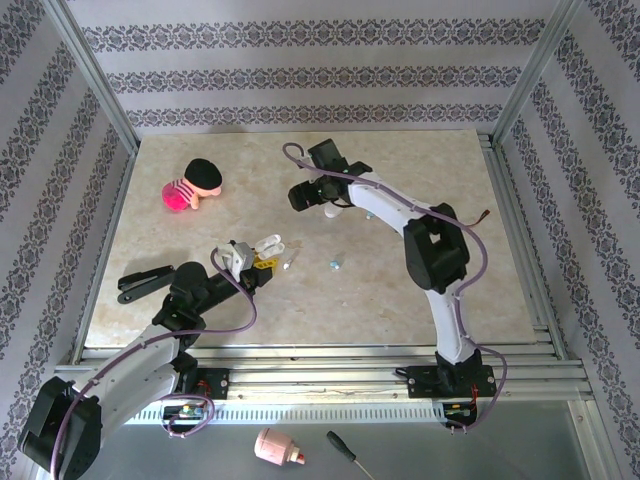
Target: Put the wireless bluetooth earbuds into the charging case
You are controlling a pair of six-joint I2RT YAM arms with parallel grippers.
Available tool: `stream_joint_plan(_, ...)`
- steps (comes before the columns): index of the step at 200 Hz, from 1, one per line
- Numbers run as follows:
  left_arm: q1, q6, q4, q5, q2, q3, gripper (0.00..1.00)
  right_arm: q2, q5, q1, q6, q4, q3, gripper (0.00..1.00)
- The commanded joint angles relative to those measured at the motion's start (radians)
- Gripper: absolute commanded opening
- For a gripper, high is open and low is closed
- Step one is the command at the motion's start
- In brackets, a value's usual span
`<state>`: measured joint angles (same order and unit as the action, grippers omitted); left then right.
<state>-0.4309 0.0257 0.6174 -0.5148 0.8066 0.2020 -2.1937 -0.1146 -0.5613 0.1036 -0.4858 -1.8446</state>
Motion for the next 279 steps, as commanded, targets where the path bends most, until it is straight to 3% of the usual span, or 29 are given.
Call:
stream_joint_plan(1, -0.007, -0.007, 0.004, 0.003, -0.006, 0.002, 0.07, -0.087, 0.043, -0.015, 0.024, -0.108, -0.12, 0.78)
stream_joint_plan(81, -0.006, 0.006, 0.053, -0.035, 0.04, 0.005, 0.07, -0.368, -0.053, 0.001, 0.051, -0.235, -0.495, 0.75)
stream_joint_plan(126, -0.007, 0.002, 0.037, -0.04, 0.029, 0.009, 0.07, -0.445, -0.163, 0.017, 0.118, -0.242, -0.567, 0.76)
stream_joint_plan(188, -0.007, -0.007, 0.021, -0.039, 0.009, 0.005, 0.07, -0.42, -0.133, 0.019, 0.089, -0.286, -0.522, 0.73)
stream_joint_plan(279, -0.007, -0.006, 0.031, -0.033, 0.003, -0.002, 0.07, -0.367, -0.008, 0.006, 0.059, -0.343, -0.461, 0.47)
